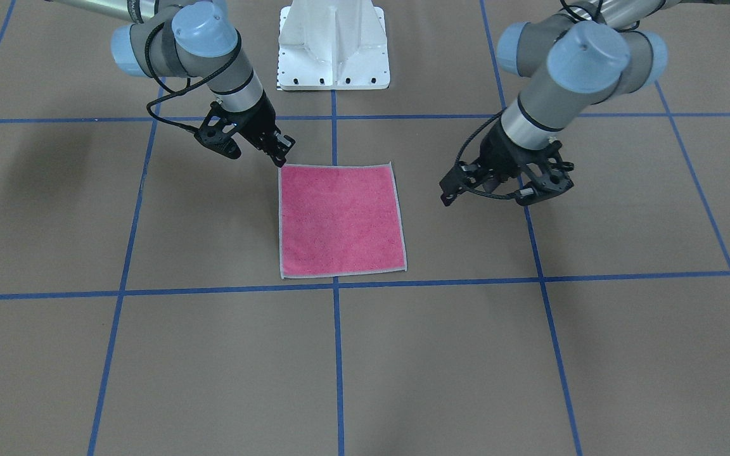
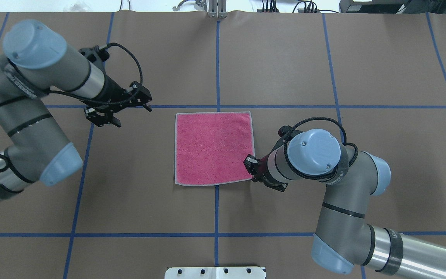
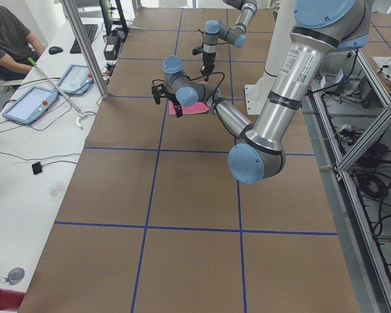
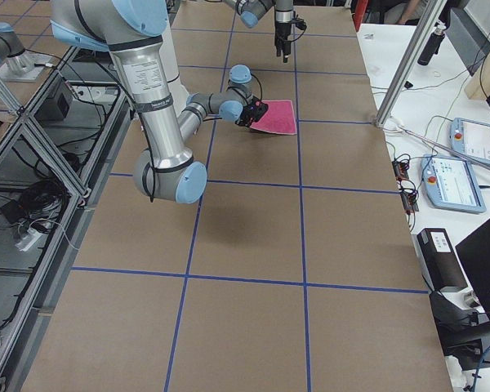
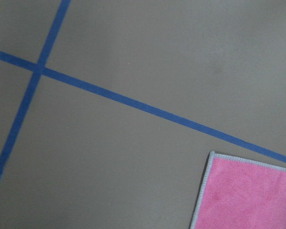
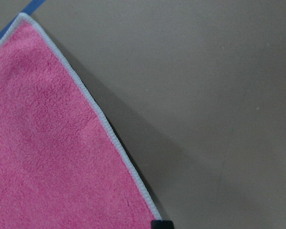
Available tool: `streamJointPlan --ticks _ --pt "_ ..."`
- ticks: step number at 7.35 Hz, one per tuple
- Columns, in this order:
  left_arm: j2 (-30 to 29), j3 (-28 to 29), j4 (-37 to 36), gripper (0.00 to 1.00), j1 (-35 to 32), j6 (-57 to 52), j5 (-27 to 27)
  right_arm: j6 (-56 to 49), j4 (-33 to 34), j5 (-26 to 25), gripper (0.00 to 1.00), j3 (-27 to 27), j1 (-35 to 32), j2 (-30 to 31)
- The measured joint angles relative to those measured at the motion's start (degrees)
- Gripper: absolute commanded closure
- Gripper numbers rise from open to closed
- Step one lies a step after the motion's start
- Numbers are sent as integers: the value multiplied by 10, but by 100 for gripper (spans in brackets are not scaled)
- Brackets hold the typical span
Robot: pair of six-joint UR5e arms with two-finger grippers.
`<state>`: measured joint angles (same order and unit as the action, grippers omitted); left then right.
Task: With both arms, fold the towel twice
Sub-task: 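Move the left gripper to the towel's other near corner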
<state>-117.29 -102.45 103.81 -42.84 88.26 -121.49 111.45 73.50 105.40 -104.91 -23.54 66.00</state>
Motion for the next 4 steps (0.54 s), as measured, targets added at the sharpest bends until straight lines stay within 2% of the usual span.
streamJointPlan --ticks 1,4 --pt "-8 -7 -1 1 34 30 35 4 6 0 100 -6 3 1" --pt "-7 -13 0 22 119 78 119 7 9 1 100 -15 5 6"
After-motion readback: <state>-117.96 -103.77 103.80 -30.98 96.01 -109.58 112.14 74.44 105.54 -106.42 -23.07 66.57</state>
